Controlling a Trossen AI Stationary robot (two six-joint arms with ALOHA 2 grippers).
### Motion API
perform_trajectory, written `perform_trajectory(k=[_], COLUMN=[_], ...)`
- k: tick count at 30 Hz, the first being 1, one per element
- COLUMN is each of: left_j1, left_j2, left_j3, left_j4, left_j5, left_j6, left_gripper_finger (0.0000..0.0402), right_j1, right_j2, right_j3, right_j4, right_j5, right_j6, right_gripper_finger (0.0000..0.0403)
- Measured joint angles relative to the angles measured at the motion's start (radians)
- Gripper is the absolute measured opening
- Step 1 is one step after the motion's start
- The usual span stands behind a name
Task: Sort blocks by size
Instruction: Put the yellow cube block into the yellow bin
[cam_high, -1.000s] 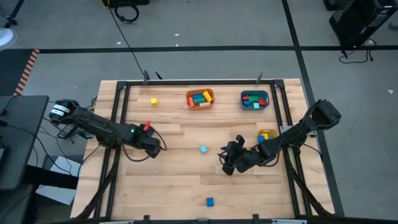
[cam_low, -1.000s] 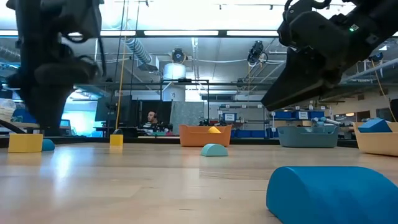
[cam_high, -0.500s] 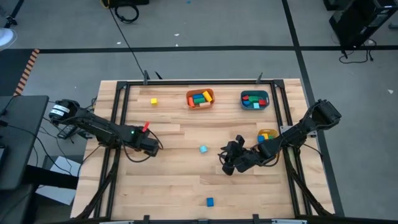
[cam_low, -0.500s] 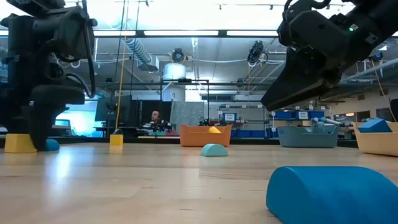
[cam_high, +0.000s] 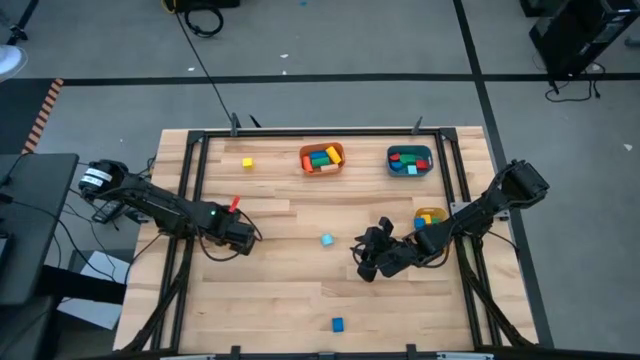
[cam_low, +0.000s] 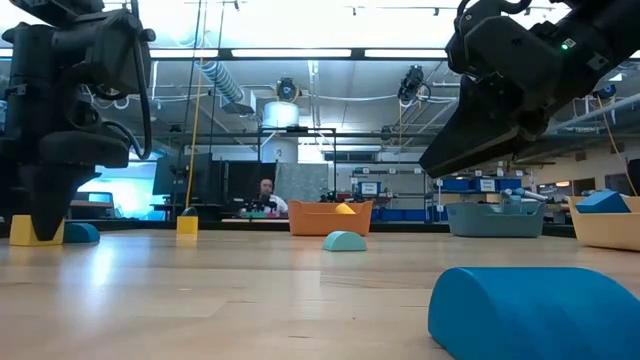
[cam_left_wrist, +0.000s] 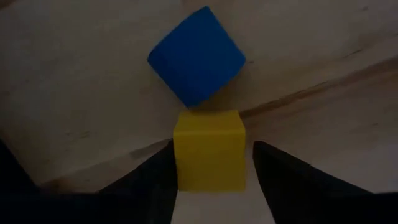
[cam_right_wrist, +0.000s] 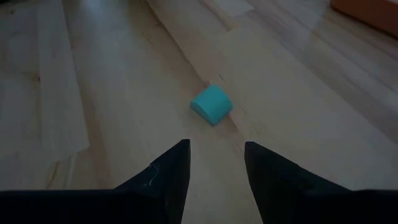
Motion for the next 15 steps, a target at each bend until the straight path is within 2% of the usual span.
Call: perform_trajectory(k=[7, 12, 15], left_j1=[0.0, -0.006, -0.025], left_j2=[0.0, -0.001, -0.001], left_j3=[0.001, 0.001, 0.0], left_j4=[0.0, 0.041, 0.175], left_j5=[-0.04, -0.04, -0.034], left_j6=[0.005, 0.015, 0.062], left_gripper_finger=[0.0137, 0.0133, 0.0133], right_j1=[0.0, 0.0, 0.002], right_j2=[0.0, 0.0, 0.0], right_j3=[0.0, 0.0, 0.0], right_j4=[0.0, 0.0, 0.0], right_j5=[0.0, -0.001, -0.018], right_j6=[0.0, 0.0, 0.003], right_gripper_finger=[0.0166, 0.0168, 0.0167])
